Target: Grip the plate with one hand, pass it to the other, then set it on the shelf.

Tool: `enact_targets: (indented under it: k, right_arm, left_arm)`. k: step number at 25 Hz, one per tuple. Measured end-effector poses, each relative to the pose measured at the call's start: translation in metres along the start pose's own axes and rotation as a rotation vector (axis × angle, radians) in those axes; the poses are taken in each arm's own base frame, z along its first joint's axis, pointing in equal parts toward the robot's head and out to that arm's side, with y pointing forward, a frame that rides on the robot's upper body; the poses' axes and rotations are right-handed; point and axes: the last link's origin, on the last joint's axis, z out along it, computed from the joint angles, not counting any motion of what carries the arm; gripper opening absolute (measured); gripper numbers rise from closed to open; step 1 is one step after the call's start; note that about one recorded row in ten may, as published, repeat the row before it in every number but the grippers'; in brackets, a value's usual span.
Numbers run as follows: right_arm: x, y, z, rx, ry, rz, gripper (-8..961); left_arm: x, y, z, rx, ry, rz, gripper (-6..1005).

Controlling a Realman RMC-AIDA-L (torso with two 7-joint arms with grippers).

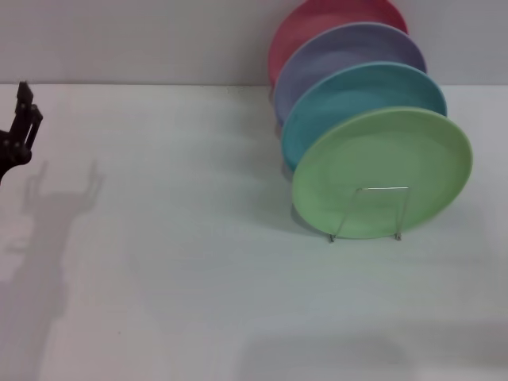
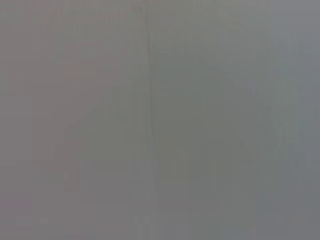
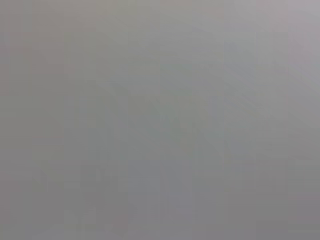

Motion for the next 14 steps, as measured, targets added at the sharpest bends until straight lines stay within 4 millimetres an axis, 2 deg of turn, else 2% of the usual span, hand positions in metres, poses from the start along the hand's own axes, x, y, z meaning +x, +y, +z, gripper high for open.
enact_targets:
  k: [3, 5, 14]
  right_arm:
    - [0.011, -0.026, -0.02, 0.234, 0.076, 0.07, 811]
    - [0.016, -0.033, -0.03, 0.301, 0.108, 0.105, 811]
    - [0.018, -0.032, -0.045, 0.291, 0.157, 0.089, 811]
  left_arm:
    - [-0.009, -0.006, -0.004, -0.005, -0.015, 0.04, 805]
    - [-0.014, -0.009, -0.005, -0.01, -0.028, 0.044, 805]
    - [-0.029, -0.022, -0.007, -0.008, -0.087, -0.023, 805]
